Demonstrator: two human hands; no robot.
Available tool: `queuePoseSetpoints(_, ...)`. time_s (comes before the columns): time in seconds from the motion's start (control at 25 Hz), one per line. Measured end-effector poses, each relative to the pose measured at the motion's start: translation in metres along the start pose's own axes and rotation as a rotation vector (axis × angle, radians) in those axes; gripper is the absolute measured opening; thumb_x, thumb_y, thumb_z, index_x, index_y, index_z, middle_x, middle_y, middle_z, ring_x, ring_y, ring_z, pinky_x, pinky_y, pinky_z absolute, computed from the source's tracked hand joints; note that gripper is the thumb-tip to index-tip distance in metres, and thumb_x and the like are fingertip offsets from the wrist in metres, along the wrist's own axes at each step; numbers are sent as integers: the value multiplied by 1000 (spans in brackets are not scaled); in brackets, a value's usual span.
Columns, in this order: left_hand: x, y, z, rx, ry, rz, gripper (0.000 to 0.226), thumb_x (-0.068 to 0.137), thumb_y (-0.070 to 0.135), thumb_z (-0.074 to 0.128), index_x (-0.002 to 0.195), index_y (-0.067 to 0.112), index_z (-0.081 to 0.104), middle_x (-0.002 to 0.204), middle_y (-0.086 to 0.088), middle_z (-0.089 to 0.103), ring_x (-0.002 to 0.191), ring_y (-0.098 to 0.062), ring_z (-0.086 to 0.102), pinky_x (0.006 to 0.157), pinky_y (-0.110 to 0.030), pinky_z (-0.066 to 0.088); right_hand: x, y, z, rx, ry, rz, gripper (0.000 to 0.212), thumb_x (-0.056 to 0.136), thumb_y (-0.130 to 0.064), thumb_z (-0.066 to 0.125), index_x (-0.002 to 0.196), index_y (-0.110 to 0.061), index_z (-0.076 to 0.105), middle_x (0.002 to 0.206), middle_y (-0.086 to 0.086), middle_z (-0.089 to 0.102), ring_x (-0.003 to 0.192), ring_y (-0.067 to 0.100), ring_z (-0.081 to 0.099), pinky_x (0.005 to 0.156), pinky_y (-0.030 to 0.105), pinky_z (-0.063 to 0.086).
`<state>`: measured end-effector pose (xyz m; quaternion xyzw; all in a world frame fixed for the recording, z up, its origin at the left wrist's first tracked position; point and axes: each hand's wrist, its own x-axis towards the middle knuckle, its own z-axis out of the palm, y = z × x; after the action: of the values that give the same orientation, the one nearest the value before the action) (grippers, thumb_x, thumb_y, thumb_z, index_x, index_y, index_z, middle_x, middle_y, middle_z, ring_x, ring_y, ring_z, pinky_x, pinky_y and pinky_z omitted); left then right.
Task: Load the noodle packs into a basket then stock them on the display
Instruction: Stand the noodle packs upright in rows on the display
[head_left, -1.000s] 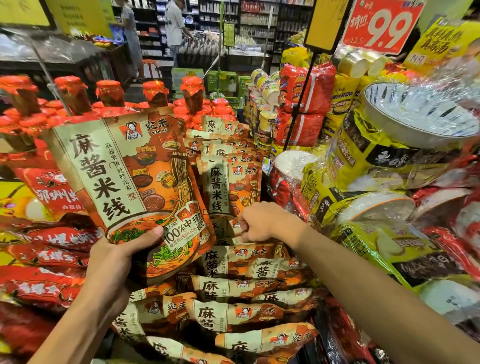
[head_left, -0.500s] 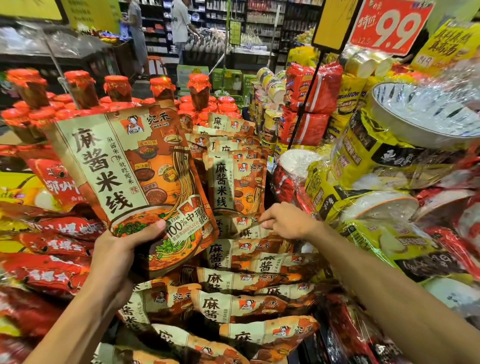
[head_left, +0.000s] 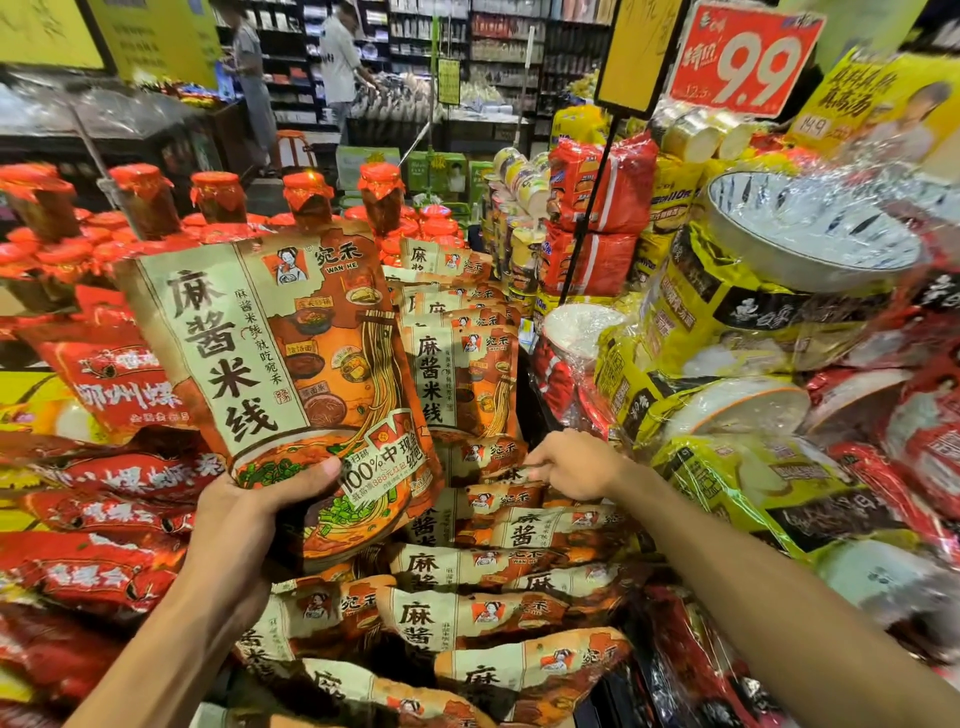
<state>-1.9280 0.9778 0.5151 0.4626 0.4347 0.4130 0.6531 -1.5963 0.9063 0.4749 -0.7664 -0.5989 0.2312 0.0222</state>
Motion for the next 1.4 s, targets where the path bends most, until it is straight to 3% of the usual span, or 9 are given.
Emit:
queuePoseSetpoints(0.12,1,0,-4,17,-16,20,59,37,38,95,83,9,74,72,-7,64,54,-13,56,57,-32,43,1,4,1,42,-24,20,36,104,-19,50,72,-24,66,75,-6,66,69,15,60,71,30,46)
queuePoseSetpoints(0.28,-3,2,5,-5,-59,15,44,55,23,89,92,6,73,75,-3,71,58,-13,63,61,-34,50,-3,-5,-14,314,-62,38,28,93,0,52,97,-20,71,95,-3,68,71,16,60,67,30,48)
queuePoseSetpoints(0.48,1,11,25,35,-123,80,32,68,9,83,98,8,70,75,3,75,60,-8,68,48,-21,51,-23,-39,-97,844,342,-121,19,95,-12,67,113,-17,65,107,10,72,90,17,72,72,22,57)
queuePoseSetpoints(0.56,4,13,36,55,-153,82,37,70,4,81,105,9,71,87,-3,79,70,-14,75,54,-27,56,-34,-56,-133,897,467,-236,51,86,-34,76,130,-19,55,119,4,69,100,13,72,83,25,58)
queuePoseSetpoints(0.76,18,13,63,202,-307,113,53,60,12,92,110,11,75,101,-4,79,92,-23,76,83,-40,58,-50,-90,-195,358,518,-422,91,68,-54,84,144,-28,43,138,-8,55,129,6,52,113,30,41)
queuePoseSetpoints(0.92,34,7,89,270,-403,164,37,70,6,86,105,13,74,92,1,79,79,-12,75,71,-22,55,-38,-99,-206,-29,339,-389,54,69,-46,90,114,-30,63,107,-20,64,97,5,62,88,23,49)
queuePoseSetpoints(1.16,55,-15,107,316,-413,211,45,70,12,89,108,27,70,102,13,78,95,-3,73,82,-17,57,-21,-78,-206,-1,303,-356,14,80,-19,85,85,-17,73,92,1,77,85,19,73,78,37,57)
queuePoseSetpoints(1.28,72,-25,105,473,-432,221,72,69,42,86,133,29,55,124,14,69,110,-2,65,103,-27,49,-22,-69,-208,17,405,-302,15,81,-19,84,90,-9,77,90,5,78,84,23,74,81,46,59)
queuePoseSetpoints(1.4,77,-39,98,1024,-568,205,112,71,77,67,157,22,22,144,13,50,130,-14,53,114,-36,36,-27,-56,-221,7,519,-225,21,79,-24,85,95,-11,79,91,6,78,86,26,73,85,49,58)
